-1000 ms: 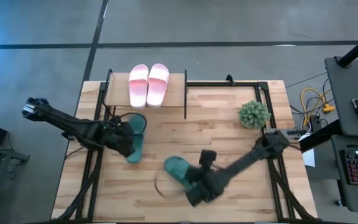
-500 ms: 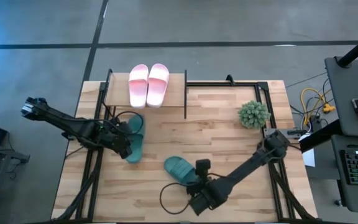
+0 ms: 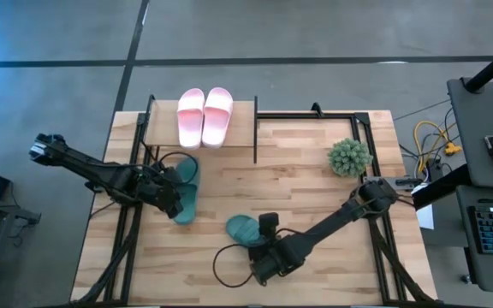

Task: Pick and place slides into the shelf
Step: Put the right green slipper under the shelf

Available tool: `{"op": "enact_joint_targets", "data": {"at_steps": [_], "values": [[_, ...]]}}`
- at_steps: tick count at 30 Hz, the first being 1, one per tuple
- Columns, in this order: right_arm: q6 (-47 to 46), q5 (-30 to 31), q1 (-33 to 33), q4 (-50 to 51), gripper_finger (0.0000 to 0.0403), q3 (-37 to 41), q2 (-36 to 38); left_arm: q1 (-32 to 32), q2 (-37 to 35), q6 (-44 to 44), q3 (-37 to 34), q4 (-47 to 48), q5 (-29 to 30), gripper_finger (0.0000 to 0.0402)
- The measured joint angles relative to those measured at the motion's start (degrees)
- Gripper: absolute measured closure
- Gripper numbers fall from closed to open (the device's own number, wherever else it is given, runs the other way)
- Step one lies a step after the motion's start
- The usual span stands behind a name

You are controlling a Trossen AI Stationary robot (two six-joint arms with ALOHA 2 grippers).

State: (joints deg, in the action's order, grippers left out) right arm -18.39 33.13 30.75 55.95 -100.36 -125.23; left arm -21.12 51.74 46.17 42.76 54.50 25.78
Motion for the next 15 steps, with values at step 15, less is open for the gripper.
{"op": "enact_joint_targets", "data": {"at_steps": [15], "values": [[13.5,-3.1,-6.2,-12.0,0.0311,3.8,0.2,0.0,-0.2,1.6,0.0,0.0,-0.1,0.0243]]}}
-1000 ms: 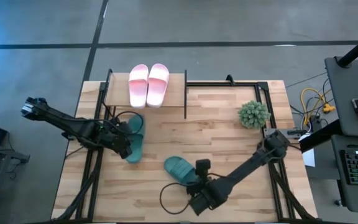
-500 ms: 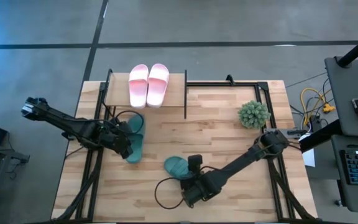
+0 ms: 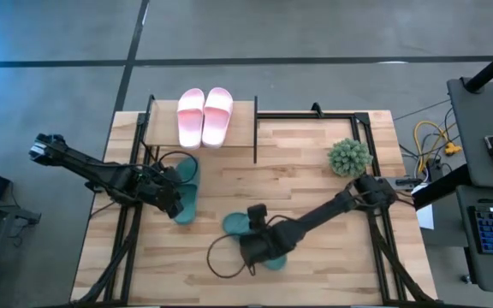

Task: Pick and place slides into the shelf
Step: Put the right green slipper under the shelf

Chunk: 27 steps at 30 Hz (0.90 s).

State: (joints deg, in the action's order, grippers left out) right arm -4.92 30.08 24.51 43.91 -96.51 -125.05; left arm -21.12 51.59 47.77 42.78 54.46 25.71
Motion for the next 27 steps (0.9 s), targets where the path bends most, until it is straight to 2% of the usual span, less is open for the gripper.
{"op": "enact_joint_targets", "data": {"at_steps": [4,6,10,16,22,27], "values": [[0.8,0.0,-3.7,-3.9,0.0372,-0.5,-0.1,0.0,0.0,0.1,0.2,0.0,-0.3,0.0243],[-0.6,0.7,-5.8,-5.4,0.0387,-0.8,-0.1,0.0,0.0,0.1,0.4,0.0,-1.2,0.0243],[-6.6,4.2,-10.1,-5.5,0.0388,-1.6,-0.1,-0.5,0.0,0.1,0.9,0.1,-2.6,0.0249],[-12.7,4.6,-14.8,-5.6,0.0389,-3.3,-0.7,-4.5,0.0,-0.6,2.6,0.0,-1.3,0.0277],[-9.9,4.4,-17.3,-7.5,0.0389,-8.6,-5.3,-8.4,0.1,-0.2,4.6,0.0,-0.4,0.0314],[-7.5,4.8,-18.5,-5.5,0.039,-16.1,-11.0,-9.1,0.1,0.2,4.7,0.2,-0.6,0.0324]]}}
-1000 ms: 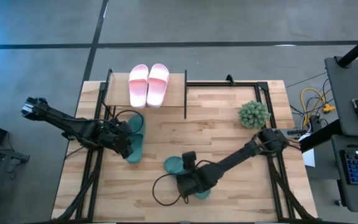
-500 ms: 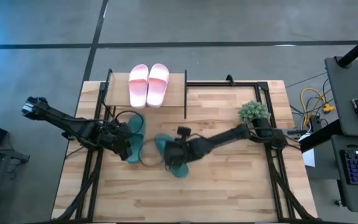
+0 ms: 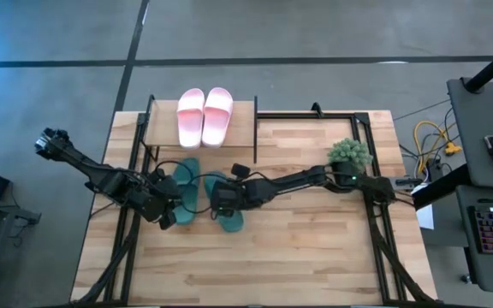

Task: Pick and place slides into the shelf
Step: Put the right green slipper under the shelf

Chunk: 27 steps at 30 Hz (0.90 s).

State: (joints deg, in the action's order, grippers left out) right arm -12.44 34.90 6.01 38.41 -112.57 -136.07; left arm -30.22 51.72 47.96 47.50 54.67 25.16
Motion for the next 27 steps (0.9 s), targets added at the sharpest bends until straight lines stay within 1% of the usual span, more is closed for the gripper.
{"op": "enact_joint_targets", "data": {"at_steps": [7,10,12,15,21,27], "values": [[1.4,1.2,-1.0,2.3,0.039,-9.2,-5.0,-0.3,0.0,1.2,0.0,0.2,0.0,0.0325],[1.9,-2.0,-1.6,2.9,0.0384,-11.0,-5.5,-0.3,0.0,1.2,-0.1,0.3,0.0,0.0325],[0.8,-4.0,-1.9,3.7,0.037,-11.2,-5.5,-0.3,0.0,1.2,-0.1,0.3,0.1,0.0325],[-0.3,-5.4,-2.1,4.8,0.034,-11.5,-5.5,-0.3,0.0,1.2,-0.1,0.3,0.2,0.0325],[-1.1,-6.3,-1.8,6.7,0.028,-11.2,-5.1,-0.3,0.0,1.2,-0.2,2.0,0.3,0.0325],[-1.2,-6.5,-0.6,11.3,0.0245,-12.1,-4.5,-0.3,0.0,1.2,-0.2,2.0,0.2,0.0325]]}}
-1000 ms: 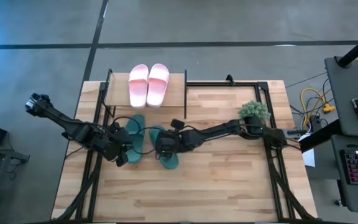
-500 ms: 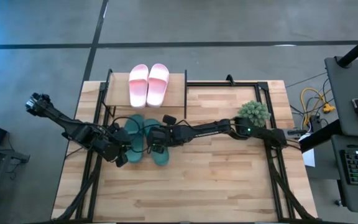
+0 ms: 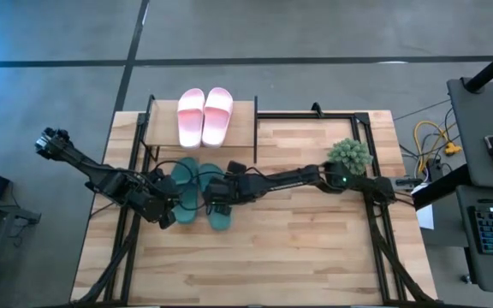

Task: Pick and place slides into the shelf
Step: Put the right green slipper under the shelf

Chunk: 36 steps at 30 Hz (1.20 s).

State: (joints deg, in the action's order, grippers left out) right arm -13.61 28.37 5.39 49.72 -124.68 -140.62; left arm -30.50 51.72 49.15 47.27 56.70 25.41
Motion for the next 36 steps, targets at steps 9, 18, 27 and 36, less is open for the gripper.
{"op": "enact_joint_targets", "data": {"at_steps": [9,18,27,36], "values": [[-0.6,-17.6,0.8,6.2,0.0254,-5.3,1.9,0.0,0.0,0.0,-0.1,-0.1,0.0,0.0325],[-4.0,-37.7,2.5,5.2,0.0374,-3.2,2.5,-0.1,0.0,1.4,-0.1,-0.3,-1.6,0.0325],[-7.5,-38.8,5.7,-2.7,0.0393,2.3,2.4,-10.4,-0.8,11.3,-0.1,-0.2,-3.8,0.0325],[-10.2,-37.7,5.5,-11.1,0.0394,6.7,2.4,-19.7,-0.1,25.0,-0.1,-0.1,3.5,0.0325]]}}
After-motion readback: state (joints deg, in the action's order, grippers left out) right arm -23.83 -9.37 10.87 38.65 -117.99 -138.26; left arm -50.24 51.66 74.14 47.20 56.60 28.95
